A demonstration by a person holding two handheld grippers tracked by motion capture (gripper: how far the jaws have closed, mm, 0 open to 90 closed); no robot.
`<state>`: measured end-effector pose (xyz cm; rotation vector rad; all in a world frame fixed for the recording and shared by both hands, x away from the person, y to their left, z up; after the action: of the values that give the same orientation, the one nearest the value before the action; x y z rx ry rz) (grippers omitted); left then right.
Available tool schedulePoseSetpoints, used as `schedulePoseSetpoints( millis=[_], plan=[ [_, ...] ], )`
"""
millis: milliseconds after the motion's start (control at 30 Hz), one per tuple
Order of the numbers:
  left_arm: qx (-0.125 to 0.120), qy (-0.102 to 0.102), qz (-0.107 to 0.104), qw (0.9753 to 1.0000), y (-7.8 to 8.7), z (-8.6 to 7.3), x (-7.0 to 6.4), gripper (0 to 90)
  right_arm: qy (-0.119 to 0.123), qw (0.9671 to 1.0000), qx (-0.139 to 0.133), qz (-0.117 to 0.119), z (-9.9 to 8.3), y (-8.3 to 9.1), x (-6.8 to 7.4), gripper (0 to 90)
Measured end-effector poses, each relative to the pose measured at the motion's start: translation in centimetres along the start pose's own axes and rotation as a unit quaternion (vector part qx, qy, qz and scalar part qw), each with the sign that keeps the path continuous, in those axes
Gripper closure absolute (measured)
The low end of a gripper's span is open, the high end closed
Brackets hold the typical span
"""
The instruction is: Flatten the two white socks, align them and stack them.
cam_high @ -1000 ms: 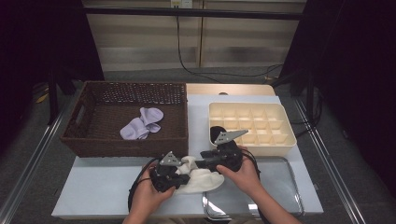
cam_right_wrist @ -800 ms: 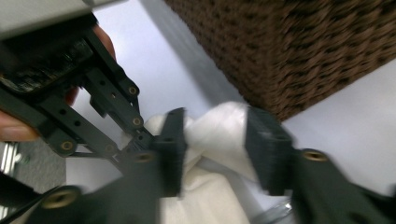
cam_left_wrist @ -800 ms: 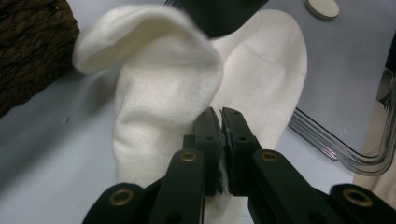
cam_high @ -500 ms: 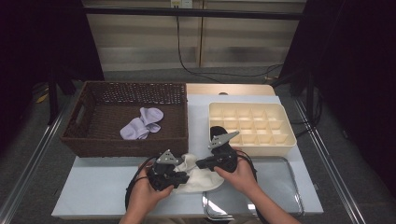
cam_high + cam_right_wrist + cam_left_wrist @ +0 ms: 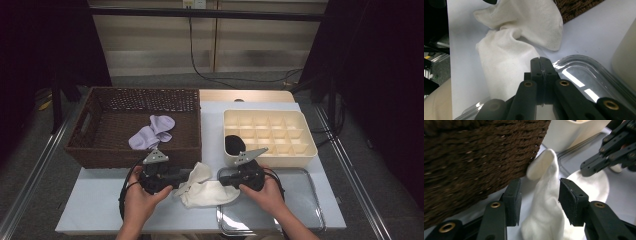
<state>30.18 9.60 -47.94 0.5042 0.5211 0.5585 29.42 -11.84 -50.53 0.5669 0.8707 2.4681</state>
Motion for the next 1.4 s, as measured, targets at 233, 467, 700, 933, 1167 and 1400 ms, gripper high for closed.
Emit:
schedulePoseSetpoints(
  millis=[233, 467, 700, 933, 1167, 1400],
  plan=[
    [0.029, -0.005, -0.022, 0.9993, -1.3, -0.6, -1.0, 88.2, -0.004, 1.0, 0.0, -0.004, -0.2, 0.1, -0.1, 86.8],
    [0.055, -0.028, -0.042, 0.9972, -1.8, -0.8, -2.6, 89.0, -0.007, 0.9999, 0.004, -0.01, -0.6, 0.2, -0.4, 84.4],
    [0.108, -0.052, -0.057, 0.9912, -3.4, -2.4, -3.5, 85.1, -0.009, 0.9998, 0.002, -0.015, -0.7, 0.3, -0.5, 80.8],
    [0.111, -0.057, -0.058, 0.9904, -3.6, -2.6, -3.6, 81.2, -0.007, 0.9998, -0.001, -0.016, -0.3, 0.3, -0.5, 72.4],
    [0.113, -0.063, -0.054, 0.9901, -3.3, -2.5, -3.7, 77.3, -0.012, 0.9992, -0.011, -0.036, 0.5, 1.6, -1.3, 64.1],
    [0.121, -0.072, -0.056, 0.9885, -3.6, -2.7, -3.8, 77.9, -0.008, 0.999, -0.024, -0.037, 2.3, 2.1, -1.2, 58.8]
  ],
)
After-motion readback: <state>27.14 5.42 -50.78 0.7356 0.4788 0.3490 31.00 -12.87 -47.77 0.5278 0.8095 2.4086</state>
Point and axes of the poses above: each handheld gripper's, and its own axes: y roughly backward along the jaws, z roughly out of its top, x roughly to its left, the point moved 6 cm from there along -y, roughly forward along the jaws, and after that the axes turned 3 degrees about -z, right-handed, at the moved point
